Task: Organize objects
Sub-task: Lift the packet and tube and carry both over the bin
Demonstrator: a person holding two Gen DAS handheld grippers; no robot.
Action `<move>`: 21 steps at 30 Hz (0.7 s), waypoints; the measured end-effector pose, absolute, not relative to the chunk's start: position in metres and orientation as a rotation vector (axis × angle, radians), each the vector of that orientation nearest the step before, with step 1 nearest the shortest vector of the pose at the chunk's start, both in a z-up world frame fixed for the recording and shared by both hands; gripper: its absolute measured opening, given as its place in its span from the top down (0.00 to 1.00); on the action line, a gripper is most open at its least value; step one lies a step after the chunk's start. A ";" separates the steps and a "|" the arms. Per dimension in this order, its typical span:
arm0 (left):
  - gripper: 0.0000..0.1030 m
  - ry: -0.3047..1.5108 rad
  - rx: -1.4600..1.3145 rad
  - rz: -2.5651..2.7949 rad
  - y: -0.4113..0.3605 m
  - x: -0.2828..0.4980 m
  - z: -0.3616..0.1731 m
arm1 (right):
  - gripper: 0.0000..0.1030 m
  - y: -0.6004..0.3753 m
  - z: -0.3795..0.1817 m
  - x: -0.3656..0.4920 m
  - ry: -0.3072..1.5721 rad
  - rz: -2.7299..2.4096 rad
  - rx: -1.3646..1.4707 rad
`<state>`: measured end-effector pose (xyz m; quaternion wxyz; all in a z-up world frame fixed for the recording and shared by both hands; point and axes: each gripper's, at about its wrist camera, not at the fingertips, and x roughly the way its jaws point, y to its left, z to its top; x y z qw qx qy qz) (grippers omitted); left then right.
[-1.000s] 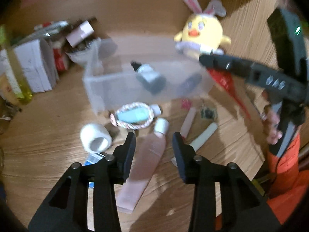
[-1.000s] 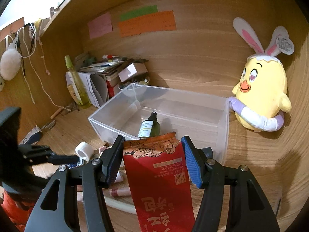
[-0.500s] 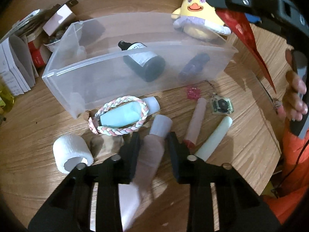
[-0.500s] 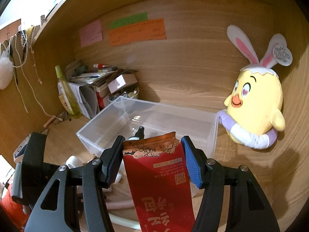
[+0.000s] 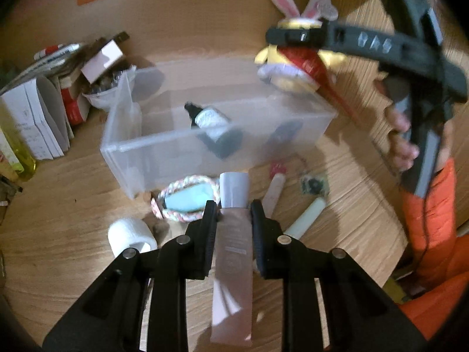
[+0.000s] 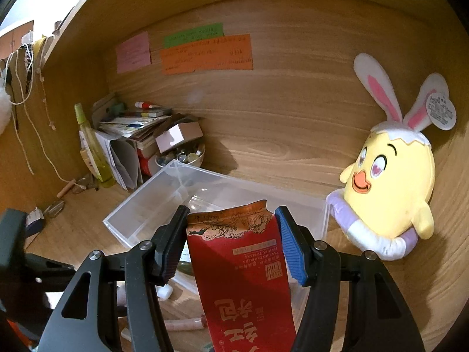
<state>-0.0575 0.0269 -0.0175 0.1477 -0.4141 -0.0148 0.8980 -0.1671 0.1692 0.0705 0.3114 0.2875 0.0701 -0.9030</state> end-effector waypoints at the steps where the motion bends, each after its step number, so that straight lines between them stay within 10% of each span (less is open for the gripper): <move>1: 0.79 -0.064 -1.173 2.593 0.023 -0.059 -0.012 | 0.46 0.168 0.071 -0.168 0.189 -2.385 0.757; 21: 0.81 -0.145 -0.819 2.848 -0.017 -0.067 0.092 | 0.46 0.151 0.077 -0.194 0.273 -2.413 0.759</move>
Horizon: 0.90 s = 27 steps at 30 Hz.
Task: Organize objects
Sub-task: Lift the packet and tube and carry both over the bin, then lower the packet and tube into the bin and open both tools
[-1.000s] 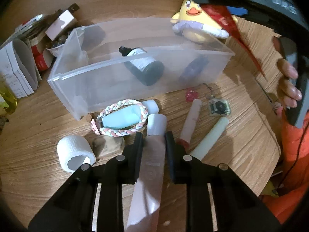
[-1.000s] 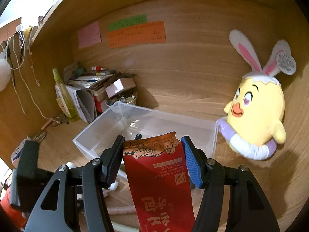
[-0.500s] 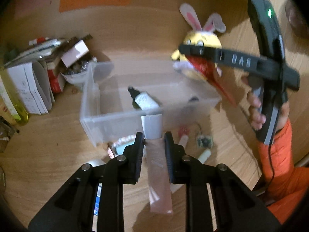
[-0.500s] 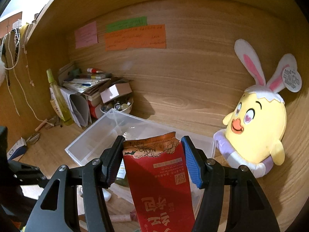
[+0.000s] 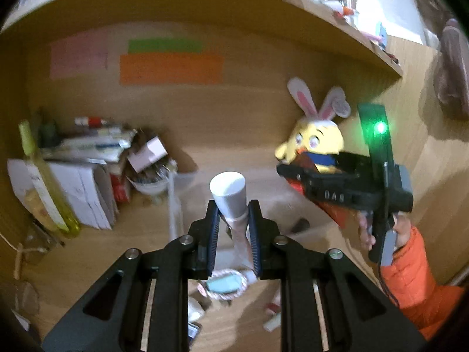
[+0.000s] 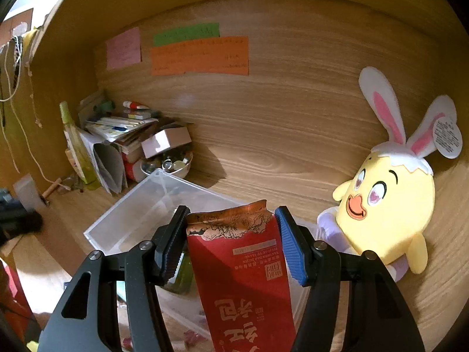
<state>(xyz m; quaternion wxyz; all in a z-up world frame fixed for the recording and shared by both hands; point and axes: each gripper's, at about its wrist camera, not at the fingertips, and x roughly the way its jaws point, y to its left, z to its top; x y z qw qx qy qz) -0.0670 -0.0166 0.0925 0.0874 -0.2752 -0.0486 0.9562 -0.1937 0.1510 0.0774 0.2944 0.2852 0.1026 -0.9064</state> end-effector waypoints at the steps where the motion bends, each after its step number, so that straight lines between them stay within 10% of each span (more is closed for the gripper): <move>1: 0.81 -0.153 -0.811 2.858 -0.018 -0.069 0.095 | 0.46 0.149 0.077 -0.196 0.281 -2.413 0.762; 27: 0.81 -0.212 -0.968 2.938 -0.035 -0.141 0.064 | 0.46 0.118 0.042 -0.225 0.350 -2.365 0.870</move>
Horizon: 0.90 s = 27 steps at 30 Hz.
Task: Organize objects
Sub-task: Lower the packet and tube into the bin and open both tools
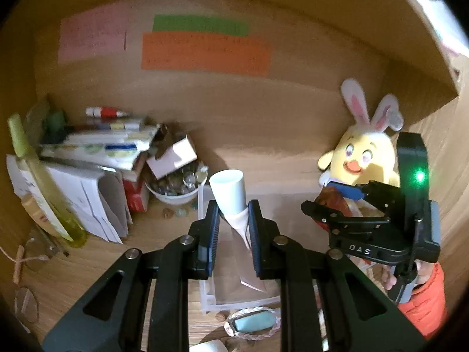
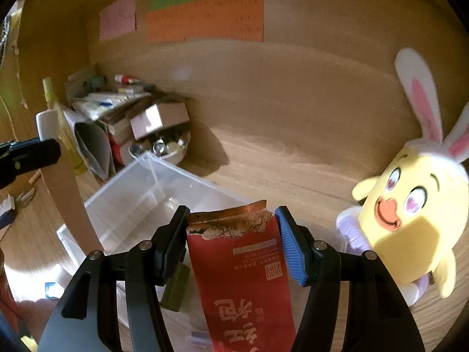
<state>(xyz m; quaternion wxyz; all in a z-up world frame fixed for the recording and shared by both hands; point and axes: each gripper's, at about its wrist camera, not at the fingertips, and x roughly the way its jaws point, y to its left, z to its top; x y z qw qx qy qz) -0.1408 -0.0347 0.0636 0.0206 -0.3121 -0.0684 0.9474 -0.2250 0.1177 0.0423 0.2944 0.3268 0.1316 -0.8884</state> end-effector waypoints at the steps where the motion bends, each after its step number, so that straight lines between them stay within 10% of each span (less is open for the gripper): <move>1: 0.81 -0.210 -0.986 2.935 -0.035 -0.144 0.059 | 0.46 0.117 0.039 -0.227 0.351 -2.359 0.883; 18: 0.78 -0.260 -1.137 2.798 -0.031 -0.172 0.020 | 0.45 0.097 0.016 -0.225 0.493 -2.310 0.945; 27: 0.51 -0.250 -1.187 2.813 -0.034 -0.173 0.013 | 0.32 0.093 0.019 -0.219 0.526 -2.295 0.942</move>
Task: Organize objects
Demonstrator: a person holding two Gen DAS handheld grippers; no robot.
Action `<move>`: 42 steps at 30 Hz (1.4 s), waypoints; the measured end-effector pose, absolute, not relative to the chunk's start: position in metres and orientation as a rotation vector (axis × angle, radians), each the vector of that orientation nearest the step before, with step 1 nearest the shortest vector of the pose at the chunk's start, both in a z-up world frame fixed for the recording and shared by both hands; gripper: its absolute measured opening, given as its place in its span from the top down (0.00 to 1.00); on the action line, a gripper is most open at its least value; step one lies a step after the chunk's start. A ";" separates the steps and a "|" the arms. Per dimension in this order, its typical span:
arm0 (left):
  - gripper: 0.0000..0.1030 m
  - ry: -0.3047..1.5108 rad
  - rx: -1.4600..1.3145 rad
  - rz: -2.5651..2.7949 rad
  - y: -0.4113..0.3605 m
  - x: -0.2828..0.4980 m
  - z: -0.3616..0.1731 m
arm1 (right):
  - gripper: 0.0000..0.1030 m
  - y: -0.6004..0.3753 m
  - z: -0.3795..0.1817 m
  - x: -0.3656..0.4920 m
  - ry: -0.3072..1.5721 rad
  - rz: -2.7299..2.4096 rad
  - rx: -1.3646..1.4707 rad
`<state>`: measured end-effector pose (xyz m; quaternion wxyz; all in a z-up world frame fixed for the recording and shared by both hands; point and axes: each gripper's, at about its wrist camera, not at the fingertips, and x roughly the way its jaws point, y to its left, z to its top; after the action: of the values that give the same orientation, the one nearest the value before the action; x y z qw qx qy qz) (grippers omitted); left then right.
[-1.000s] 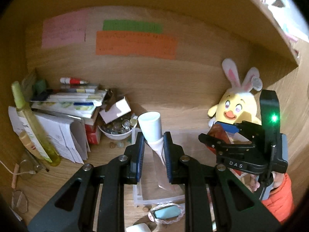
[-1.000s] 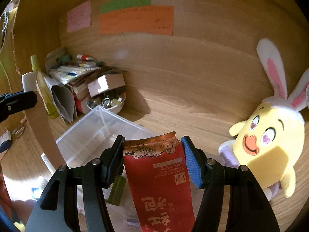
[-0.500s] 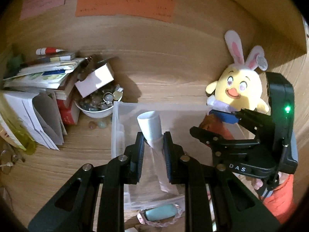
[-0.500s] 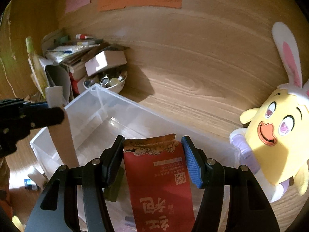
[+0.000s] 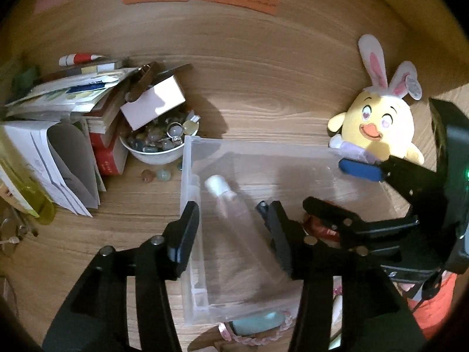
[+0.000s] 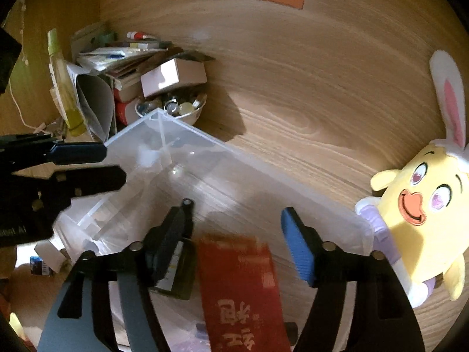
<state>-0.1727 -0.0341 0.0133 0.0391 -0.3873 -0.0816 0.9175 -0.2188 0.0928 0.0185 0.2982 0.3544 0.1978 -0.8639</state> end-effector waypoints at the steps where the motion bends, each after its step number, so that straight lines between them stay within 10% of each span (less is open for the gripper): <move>1: 0.49 -0.239 -1.182 2.818 -0.033 -0.171 0.014 | 0.28 0.094 0.021 -0.218 0.522 -2.303 0.929; 20: 0.11 -0.177 -1.086 2.899 -0.035 -0.130 0.040 | 0.19 0.103 0.046 -0.186 0.544 -2.354 0.853; 42: 0.06 -0.090 -1.136 2.924 -0.035 -0.075 0.027 | 0.17 0.151 0.043 -0.117 0.426 -2.395 0.860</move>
<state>-0.0749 -0.0350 0.0266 0.0018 -0.3619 -0.0285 0.9318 -0.1174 0.1513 0.0435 0.2770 0.3204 0.1587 -0.8919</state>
